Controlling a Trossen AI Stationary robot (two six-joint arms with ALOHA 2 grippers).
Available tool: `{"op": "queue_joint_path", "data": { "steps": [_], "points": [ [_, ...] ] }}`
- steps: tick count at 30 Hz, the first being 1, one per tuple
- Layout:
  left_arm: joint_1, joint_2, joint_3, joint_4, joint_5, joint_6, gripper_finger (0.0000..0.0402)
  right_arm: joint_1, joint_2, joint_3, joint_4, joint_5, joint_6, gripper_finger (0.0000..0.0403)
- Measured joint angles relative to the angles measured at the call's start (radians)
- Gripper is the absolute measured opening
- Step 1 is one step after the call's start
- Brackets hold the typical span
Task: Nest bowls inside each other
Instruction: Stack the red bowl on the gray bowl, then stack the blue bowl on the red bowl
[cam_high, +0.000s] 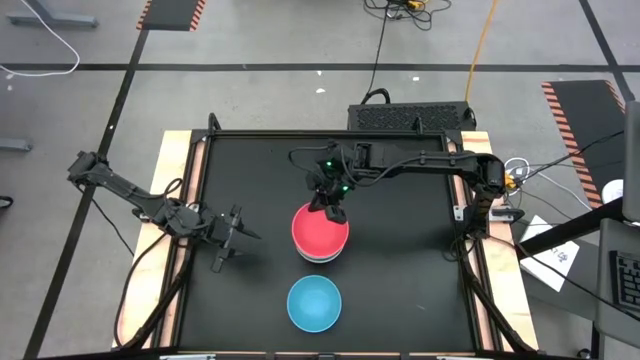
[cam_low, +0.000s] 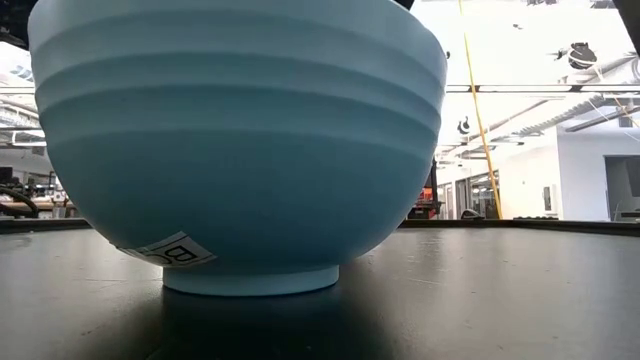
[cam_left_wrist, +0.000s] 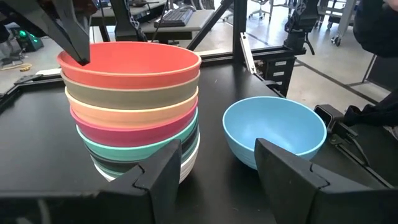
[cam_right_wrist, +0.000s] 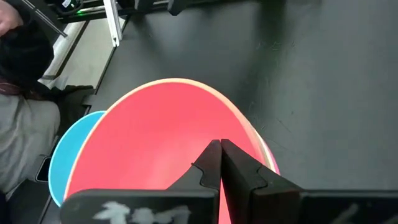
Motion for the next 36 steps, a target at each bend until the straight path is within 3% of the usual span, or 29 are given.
{"op": "queue_joint_path", "data": {
  "steps": [36],
  "points": [
    [-0.027,0.0,0.0,-0.002,0.0,-0.012,0.0209,-0.011,0.0,-0.047,0.069,0.011,-0.005,0.0]
  ]
}}
